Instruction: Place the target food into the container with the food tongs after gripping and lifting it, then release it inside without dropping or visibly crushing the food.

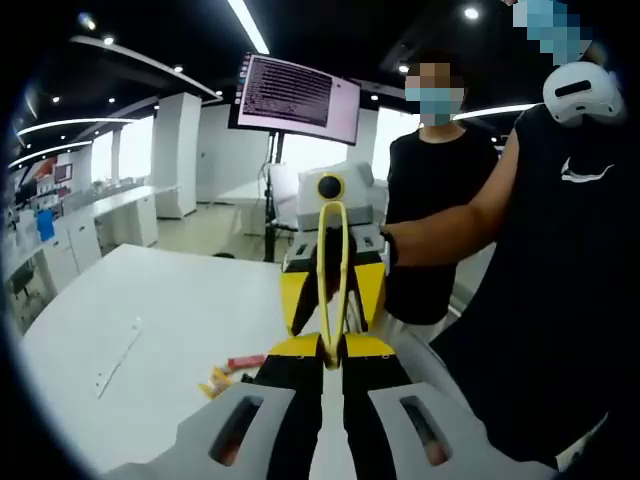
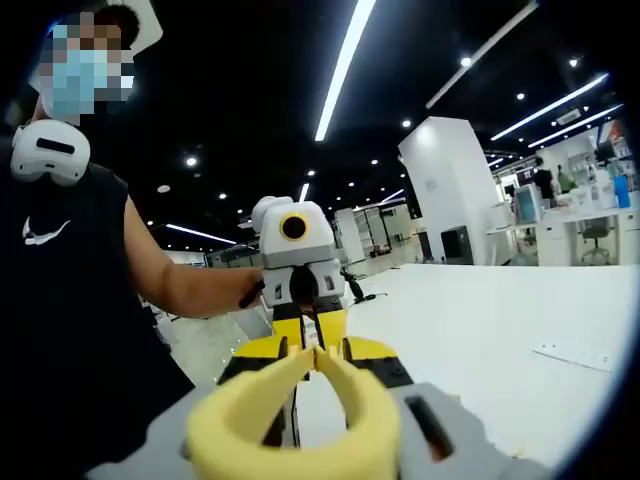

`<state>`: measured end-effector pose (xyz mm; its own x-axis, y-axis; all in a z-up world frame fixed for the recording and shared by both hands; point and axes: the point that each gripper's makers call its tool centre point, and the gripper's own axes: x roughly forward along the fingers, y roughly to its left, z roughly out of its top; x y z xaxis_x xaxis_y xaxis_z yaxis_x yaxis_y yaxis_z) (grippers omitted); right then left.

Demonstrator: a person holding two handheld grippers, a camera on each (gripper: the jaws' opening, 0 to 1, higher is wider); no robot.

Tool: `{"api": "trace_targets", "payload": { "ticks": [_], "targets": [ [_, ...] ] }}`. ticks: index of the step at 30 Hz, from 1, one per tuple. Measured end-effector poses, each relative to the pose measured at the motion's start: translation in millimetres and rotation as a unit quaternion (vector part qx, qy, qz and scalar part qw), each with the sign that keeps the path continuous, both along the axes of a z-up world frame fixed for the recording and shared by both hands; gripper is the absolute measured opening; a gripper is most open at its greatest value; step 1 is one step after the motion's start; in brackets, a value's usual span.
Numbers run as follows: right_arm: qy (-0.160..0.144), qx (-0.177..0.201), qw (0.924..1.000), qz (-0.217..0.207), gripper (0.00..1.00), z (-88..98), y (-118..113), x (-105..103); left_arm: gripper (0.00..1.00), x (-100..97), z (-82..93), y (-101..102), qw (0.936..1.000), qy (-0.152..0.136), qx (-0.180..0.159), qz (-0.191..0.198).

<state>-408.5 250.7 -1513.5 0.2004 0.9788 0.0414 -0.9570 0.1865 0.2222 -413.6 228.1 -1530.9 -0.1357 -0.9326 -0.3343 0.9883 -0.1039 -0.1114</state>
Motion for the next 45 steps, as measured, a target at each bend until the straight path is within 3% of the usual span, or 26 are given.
{"api": "trace_targets", "payload": {
  "ticks": [6, 7, 12, 18, 22, 24, 26, 29, 34, 45],
  "targets": [
    [-0.005, -0.001, 1.0, 0.0, 0.18, 0.6, 3, -4, 0.01, -5.3, -0.7, 2, 0.9997, 0.007, 0.019, -0.01],
    [-0.017, -0.001, 0.9998, 0.0, 0.18, 1.0, 3, -5, 0.01, -5.0, -0.4, 2, 0.9998, 0.006, 0.018, -0.008],
    [-0.023, 0.004, 0.9997, -0.005, 0.17, 3.9, 2, -3, 0.02, -3.8, 1.4, 2, 0.9999, 0.002, 0.015, -0.005],
    [-0.03, 0.003, 0.9994, -0.014, 0.21, 8.7, 2, 1, 0.12, -1.8, 8.5, 7, 0.9995, -0.028, -0.018, -0.001],
    [-0.037, -0.002, 0.9991, -0.02, 0.22, 8.3, 4, 3, 0.22, 6.1, 2.1, 9, 0.9996, -0.02, -0.013, 0.015],
    [-0.035, 0.0, 0.9991, -0.022, 0.22, 7.8, 3, 5, 0.24, 6.3, -1.3, 11, 0.9996, -0.001, -0.016, 0.023],
    [-0.033, 0.0, 0.9993, -0.019, 0.22, 7.1, 4, 5, 0.16, 5.7, 2.0, 12, 0.9991, 0.006, -0.032, 0.029],
    [-0.033, 0.001, 0.9994, -0.011, 0.22, 6.2, 5, 2, 0.13, 4.1, 2.8, 14, 0.9987, 0.004, -0.04, 0.03],
    [-0.044, -0.01, 0.999, 0.001, 0.19, 1.1, 6, -4, 0.03, -1.9, 0.1, 13, 0.9995, 0.004, -0.025, 0.02],
    [-0.013, 0.006, 0.9999, 0.005, 0.19, 5.1, 7, -3, 0.02, -1.2, 1.8, 14, 0.9997, 0.012, -0.011, 0.016]
  ]
}}
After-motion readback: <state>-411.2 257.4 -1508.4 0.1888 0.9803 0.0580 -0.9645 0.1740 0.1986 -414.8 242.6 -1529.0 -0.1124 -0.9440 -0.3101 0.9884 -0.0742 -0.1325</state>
